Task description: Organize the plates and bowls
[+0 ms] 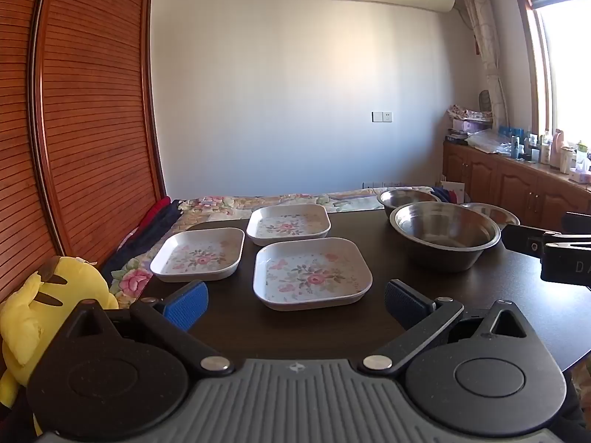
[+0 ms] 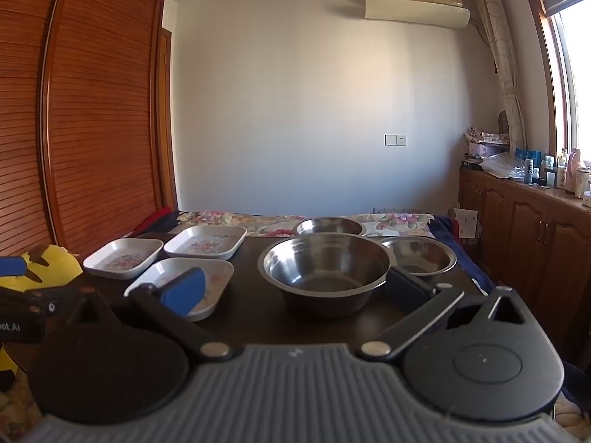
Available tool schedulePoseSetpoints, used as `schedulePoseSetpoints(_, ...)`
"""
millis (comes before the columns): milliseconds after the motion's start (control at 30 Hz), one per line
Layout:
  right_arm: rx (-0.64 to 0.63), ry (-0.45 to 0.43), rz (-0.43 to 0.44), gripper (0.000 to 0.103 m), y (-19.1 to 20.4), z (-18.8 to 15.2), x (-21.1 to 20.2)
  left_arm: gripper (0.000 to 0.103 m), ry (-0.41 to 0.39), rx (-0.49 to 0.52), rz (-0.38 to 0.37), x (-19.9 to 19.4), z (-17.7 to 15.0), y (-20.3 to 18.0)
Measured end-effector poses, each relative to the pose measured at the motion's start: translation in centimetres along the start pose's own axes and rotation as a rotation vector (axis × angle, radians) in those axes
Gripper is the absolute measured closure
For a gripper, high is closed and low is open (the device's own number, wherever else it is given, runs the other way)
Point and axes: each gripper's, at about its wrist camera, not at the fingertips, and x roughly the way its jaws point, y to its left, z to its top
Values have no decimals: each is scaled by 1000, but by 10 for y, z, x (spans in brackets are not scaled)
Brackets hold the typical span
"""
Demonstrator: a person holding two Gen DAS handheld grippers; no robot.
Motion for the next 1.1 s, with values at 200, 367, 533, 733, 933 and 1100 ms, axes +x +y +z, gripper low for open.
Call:
schedulePoseSetpoints(200,-5,3,-5,0,0,1,-2,0,-3,-2,0,0,0,0)
schedulePoseSetpoints(367,-5,4,-4,0,-2,1,0,0,-2,0,-1,2,2,0)
schedulePoseSetpoints(533,-7,5,-8,0,-1,0,0,0,-3,0,-2,1,4,4)
schedulePoseSetpoints(733,-7,0,-9,0,-1,-1,0,0,-4,1,-1,1,4,4)
schedulePoseSetpoints(933,-8,0,-9,0,-2,-1,-1,0,-4,1,-1,-1,3,2)
schedulePoseSetpoints(1100,-9,-1,-9,0,-2,-1,-2,0,-5,2,-2,-1,3,2)
